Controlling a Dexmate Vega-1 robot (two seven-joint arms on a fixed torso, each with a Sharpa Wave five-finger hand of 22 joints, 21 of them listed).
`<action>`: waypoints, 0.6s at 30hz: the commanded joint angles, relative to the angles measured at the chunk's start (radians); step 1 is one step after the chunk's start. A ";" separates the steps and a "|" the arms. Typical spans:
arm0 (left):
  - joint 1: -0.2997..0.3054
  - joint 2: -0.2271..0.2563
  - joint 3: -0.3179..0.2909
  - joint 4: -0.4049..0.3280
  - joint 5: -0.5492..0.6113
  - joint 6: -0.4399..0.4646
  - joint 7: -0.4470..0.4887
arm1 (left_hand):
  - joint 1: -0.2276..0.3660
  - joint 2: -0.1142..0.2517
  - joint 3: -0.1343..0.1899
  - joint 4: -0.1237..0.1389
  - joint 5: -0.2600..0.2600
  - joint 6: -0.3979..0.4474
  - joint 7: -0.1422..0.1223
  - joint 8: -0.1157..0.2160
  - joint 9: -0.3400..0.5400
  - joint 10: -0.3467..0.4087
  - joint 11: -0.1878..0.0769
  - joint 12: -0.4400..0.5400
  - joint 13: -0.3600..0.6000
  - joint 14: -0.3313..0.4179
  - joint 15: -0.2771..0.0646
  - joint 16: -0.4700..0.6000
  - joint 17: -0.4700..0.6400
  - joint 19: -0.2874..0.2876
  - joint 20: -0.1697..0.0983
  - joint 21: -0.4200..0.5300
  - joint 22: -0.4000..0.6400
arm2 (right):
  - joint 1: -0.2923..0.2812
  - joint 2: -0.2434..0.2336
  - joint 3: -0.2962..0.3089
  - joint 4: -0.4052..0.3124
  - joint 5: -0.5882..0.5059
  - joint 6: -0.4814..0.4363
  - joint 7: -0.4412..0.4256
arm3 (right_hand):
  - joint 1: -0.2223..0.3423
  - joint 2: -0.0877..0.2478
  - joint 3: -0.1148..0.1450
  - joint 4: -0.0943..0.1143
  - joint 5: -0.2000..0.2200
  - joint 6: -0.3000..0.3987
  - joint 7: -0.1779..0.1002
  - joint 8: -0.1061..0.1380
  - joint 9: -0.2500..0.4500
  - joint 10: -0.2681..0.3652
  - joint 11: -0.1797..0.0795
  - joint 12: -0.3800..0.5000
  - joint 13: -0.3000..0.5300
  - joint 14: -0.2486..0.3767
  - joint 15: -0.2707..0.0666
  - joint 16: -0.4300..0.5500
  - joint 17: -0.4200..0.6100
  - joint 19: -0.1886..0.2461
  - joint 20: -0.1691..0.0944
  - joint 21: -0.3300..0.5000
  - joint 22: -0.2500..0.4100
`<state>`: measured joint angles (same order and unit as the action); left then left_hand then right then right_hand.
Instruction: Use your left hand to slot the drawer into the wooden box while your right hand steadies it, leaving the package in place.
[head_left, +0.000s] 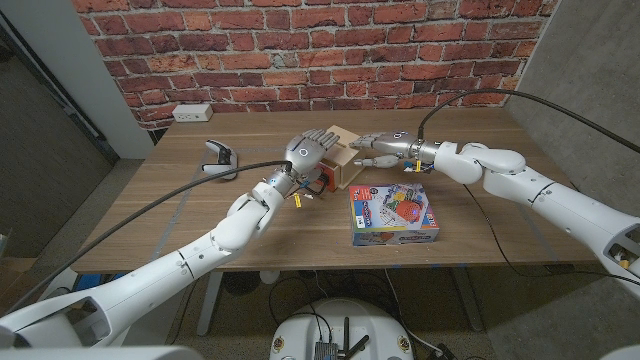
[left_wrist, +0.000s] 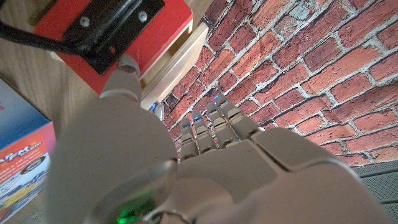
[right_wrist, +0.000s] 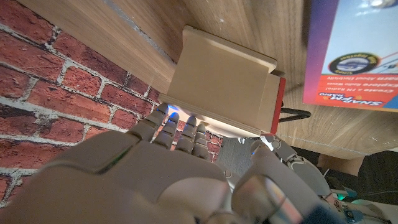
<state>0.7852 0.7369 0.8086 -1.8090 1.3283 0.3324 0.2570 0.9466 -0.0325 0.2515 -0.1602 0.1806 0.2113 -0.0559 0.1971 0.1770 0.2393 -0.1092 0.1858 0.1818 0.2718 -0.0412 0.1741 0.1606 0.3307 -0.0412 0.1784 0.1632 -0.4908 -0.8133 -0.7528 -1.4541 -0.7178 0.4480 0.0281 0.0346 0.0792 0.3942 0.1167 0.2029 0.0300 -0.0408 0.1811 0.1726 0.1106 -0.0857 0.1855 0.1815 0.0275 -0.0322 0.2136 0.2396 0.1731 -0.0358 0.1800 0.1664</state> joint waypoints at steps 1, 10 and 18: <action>-0.022 -0.011 0.014 0.030 -0.012 -0.006 0.016 | 0.008 0.006 0.006 -0.001 0.002 0.019 -0.003 0.008 0.003 0.014 0.001 0.008 0.000 0.016 -0.065 0.005 0.004 0.011 -0.128 0.007 0.002 | 0.000 -0.001 0.002 -0.002 0.001 0.001 0.001 | -0.005 0.038 0.006 0.002 -0.001 -0.004 0.001 0.007 0.002 0.008 0.000 0.002 0.001 0.001 -0.074 0.004 0.002 0.007 -0.081 0.008 0.000; -0.042 -0.025 0.028 0.059 -0.022 -0.010 0.037 | 0.010 0.007 0.007 -0.001 0.002 0.024 -0.004 0.009 0.003 0.019 -0.001 0.008 0.000 0.022 -0.069 0.006 0.005 0.014 -0.130 0.008 0.002 | 0.000 0.000 0.002 -0.003 0.002 0.001 0.004 | -0.005 0.039 0.007 0.002 -0.001 -0.004 0.001 0.007 0.002 0.008 0.000 0.002 0.001 0.002 -0.074 0.005 0.002 0.008 -0.081 0.008 0.000; -0.056 -0.032 0.040 0.078 -0.030 -0.011 0.055 | 0.011 0.008 0.008 -0.002 0.003 0.030 -0.005 0.010 0.003 0.021 -0.002 0.008 0.000 0.025 -0.069 0.006 0.005 0.016 -0.129 0.008 0.002 | -0.001 -0.001 0.003 -0.005 0.000 -0.002 0.002 | -0.005 0.039 0.009 0.001 -0.001 -0.003 0.003 0.007 0.002 0.008 0.002 0.002 0.001 0.002 -0.073 0.005 0.002 0.008 -0.089 0.008 0.000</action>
<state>0.7507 0.7164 0.8321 -1.7601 1.3100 0.3264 0.2880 0.9517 -0.0273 0.2514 -0.1602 0.1807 0.2304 -0.0565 0.1971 0.1795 0.2487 -0.1107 0.1858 0.1818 0.2826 -0.0412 0.1740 0.1606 0.3383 -0.0411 0.1784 0.1632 -0.4908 -0.8138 -0.7523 -1.4566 -0.7178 0.4488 0.0290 0.0346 0.0792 0.3942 0.1167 0.2029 0.0300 -0.0408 0.1811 0.1726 0.1106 -0.0857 0.1855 0.1815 0.0275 -0.0322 0.2136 0.2395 0.1731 -0.0358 0.1800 0.1663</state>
